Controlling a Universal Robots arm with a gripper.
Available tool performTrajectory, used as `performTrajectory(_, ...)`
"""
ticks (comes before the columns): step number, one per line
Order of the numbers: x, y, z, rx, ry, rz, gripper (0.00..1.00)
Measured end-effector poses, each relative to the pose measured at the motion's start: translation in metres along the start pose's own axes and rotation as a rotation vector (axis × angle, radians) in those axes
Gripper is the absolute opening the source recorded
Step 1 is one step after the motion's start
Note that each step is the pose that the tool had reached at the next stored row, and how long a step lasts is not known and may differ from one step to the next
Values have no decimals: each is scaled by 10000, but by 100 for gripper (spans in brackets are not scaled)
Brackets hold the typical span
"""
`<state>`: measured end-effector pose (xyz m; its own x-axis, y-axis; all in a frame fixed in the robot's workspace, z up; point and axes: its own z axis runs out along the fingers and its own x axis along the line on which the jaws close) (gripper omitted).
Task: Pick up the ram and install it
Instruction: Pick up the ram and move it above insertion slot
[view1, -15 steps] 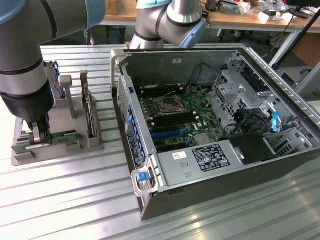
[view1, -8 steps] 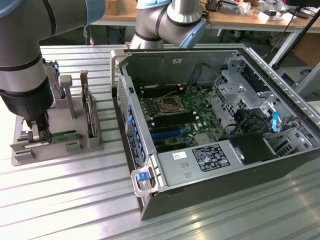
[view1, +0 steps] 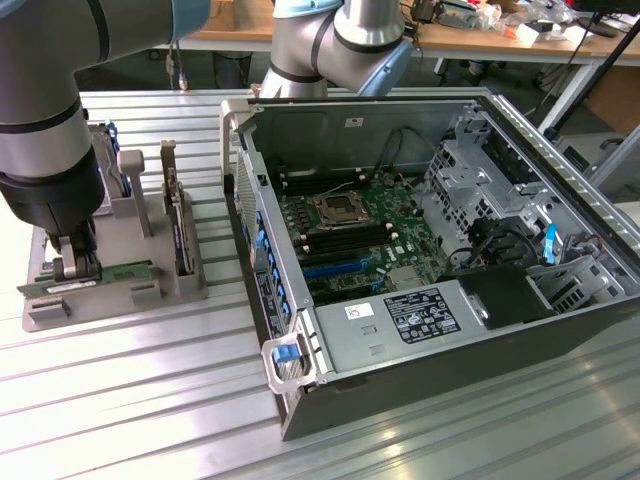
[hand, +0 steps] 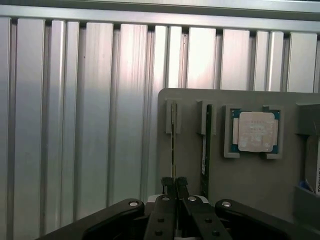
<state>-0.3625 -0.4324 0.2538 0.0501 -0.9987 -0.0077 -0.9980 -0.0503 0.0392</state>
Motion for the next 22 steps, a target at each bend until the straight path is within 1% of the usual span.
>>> performTrajectory(6,-1,3,-86,0,0,-2,12)
performTrajectory(10,-1,7,-169,0,0,-2,12)
performTrajectory(16,-2,9,-227,0,0,-2,12)
performTrajectory(22,-2,12,-311,0,0,-2,12)
